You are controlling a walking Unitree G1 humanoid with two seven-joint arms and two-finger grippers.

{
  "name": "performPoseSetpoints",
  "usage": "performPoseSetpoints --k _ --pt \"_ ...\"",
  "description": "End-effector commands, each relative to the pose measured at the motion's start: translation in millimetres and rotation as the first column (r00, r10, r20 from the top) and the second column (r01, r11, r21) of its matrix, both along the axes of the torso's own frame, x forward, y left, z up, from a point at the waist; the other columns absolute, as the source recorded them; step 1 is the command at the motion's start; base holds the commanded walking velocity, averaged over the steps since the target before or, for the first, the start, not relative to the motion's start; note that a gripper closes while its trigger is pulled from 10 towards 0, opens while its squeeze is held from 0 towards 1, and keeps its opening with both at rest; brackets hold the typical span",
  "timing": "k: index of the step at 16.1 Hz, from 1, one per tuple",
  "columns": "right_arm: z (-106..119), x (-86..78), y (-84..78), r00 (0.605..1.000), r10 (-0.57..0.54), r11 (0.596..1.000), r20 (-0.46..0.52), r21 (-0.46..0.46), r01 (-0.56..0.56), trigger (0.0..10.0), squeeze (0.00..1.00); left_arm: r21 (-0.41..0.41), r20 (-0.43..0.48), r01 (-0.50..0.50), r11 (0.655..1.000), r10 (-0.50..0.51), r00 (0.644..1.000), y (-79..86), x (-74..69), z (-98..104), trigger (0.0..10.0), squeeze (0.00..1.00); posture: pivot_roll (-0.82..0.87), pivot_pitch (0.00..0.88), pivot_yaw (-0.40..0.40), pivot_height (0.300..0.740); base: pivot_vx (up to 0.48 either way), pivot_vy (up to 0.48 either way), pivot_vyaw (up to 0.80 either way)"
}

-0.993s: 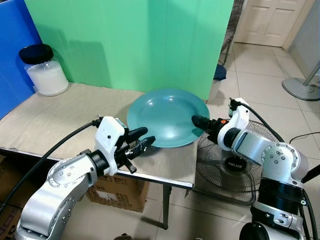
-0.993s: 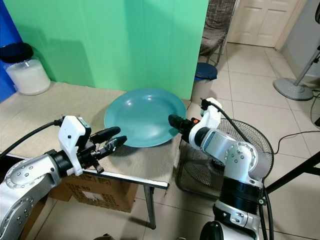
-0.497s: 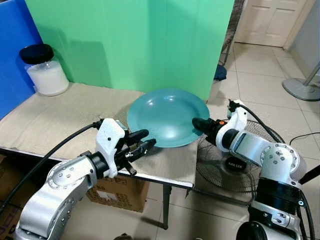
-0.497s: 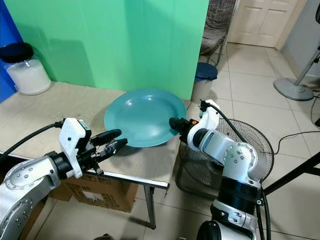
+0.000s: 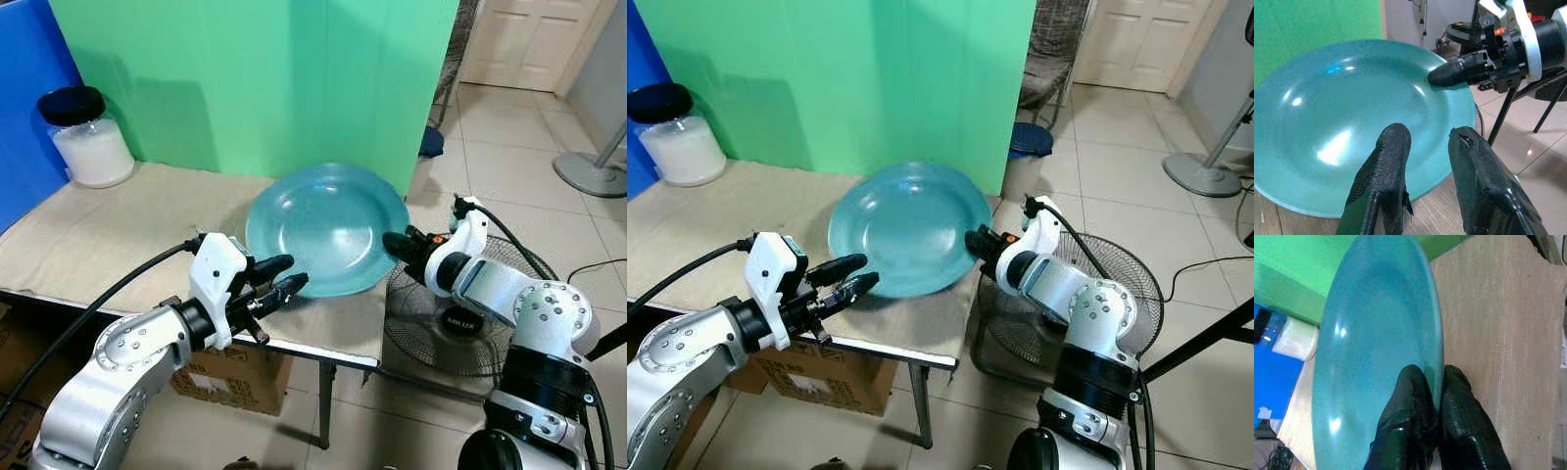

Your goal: Setting the table

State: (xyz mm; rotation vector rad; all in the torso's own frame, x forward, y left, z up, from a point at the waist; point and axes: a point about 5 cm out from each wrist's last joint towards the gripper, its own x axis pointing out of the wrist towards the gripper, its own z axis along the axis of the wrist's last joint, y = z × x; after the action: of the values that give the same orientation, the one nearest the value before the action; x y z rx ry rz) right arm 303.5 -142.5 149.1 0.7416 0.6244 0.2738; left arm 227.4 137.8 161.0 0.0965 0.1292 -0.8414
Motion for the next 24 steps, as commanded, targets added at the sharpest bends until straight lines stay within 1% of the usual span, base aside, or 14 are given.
performPoseSetpoints --k 1,3,6,7,8,9,10,11,15,18,20,22,23,24 --pt "2 1.5 0.5 1.000 -0.001 1.000 -0.006 0.002 0.001 0.0 0.00 0.008 0.002 0.003 1.000 -0.003 1.000 0.6 0.5 -1 10.0 0.00 0.14 0.000 -0.010 0.740 0.000 0.000 0.00" --pt "6 2.6 0.9 1.000 -0.009 1.000 0.003 0.025 0.009 0.0 0.00 0.001 0.025 -0.034 0.999 0.034 0.999 3.2 2.3 3 10.0 0.00 0.14 0.000 -0.009 0.740 0.000 0.000 0.00" --pt "16 3.9 1.5 0.999 -0.017 0.997 0.035 0.070 0.014 0.0 0.00 -0.039 0.052 -0.129 0.991 0.131 0.990 15.3 9.8 14 10.0 0.00 0.14 0.000 -0.005 0.740 0.000 0.000 0.00" --pt "20 3.9 1.5 0.999 -0.015 0.995 0.051 0.097 0.010 0.0 0.00 -0.049 0.062 -0.166 0.985 0.169 0.984 22.4 12.8 18 10.0 0.03 0.14 0.000 -0.003 0.740 0.000 0.000 0.00" --pt "25 4.4 1.2 0.997 -0.017 0.993 0.080 0.117 0.008 0.0 0.00 -0.056 0.067 -0.186 0.981 0.190 0.980 27.6 14.5 20 10.0 0.10 0.14 0.000 -0.002 0.740 0.000 0.000 0.00" --pt "27 4.4 1.2 0.996 -0.015 0.990 0.088 0.142 0.003 0.0 0.00 -0.059 0.070 -0.197 0.979 0.201 0.977 31.1 15.6 22 10.0 0.63 0.14 0.000 -0.001 0.740 0.000 0.000 0.00" --pt "29 4.3 0.4 0.995 -0.019 0.985 0.095 0.171 0.002 0.0 0.00 -0.066 0.073 -0.207 0.976 0.211 0.975 34.5 16.1 24 10.0 0.93 0.14 0.000 0.001 0.740 0.000 0.000 0.00" --pt "32 4.9 -0.8 0.994 -0.024 0.980 0.109 0.199 0.002 0.0 0.00 -0.078 0.074 -0.225 0.971 0.231 0.970 40.1 16.8 26 10.0 1.00 0.14 0.000 0.001 0.740 0.000 0.000 0.00" --pt "50 4.2 3.0 0.981 -0.019 0.930 0.193 0.363 -0.053 0.0 0.00 -0.104 0.069 -0.249 0.963 0.256 0.964 53.1 13.4 32 10.0 1.00 0.14 0.000 0.000 0.740 0.000 0.000 0.00" --pt "54 4.1 3.9 0.978 -0.025 0.915 0.208 0.398 -0.061 0.0 0.00 -0.143 0.076 -0.278 0.950 0.291 0.954 60.2 13.8 38 10.0 1.00 0.14 0.000 0.000 0.740 0.000 0.000 0.00" --pt "55 3.9 2.2 0.975 -0.029 0.917 0.218 0.394 -0.060 0.0 0.00 -0.202 0.081 -0.317 0.926 0.339 0.937 67.9 16.0 46 10.0 1.00 0.14 0.000 -0.003 0.740 0.000 0.000 0.00" --pt "61 0.5 2.0 0.960 -0.012 0.919 0.279 0.380 -0.099 0.0 0.00 -0.329 0.039 -0.349 0.877 0.382 0.923 74.2 18.1 52 10.0 1.00 0.14 0.000 0.002 0.740 0.000 0.000 0.00" --pt "63 -0.9 2.5 0.953 -0.003 0.918 0.302 0.379 -0.117 0.0 0.00 -0.356 0.023 -0.354 0.865 0.386 0.922 74.7 18.3 52 10.0 1.00 0.14 0.000 0.003 0.740 0.000 0.000 0.00" --pt "68 -4.5 3.8 0.937 0.016 0.913 0.350 0.378 -0.157 0.0 0.00 -0.420 -0.024 -0.369 0.829 0.396 0.918 76.5 19.6 51 10.0 1.00 0.14 0.000 0.006 0.740 0.000 0.000 0.00"
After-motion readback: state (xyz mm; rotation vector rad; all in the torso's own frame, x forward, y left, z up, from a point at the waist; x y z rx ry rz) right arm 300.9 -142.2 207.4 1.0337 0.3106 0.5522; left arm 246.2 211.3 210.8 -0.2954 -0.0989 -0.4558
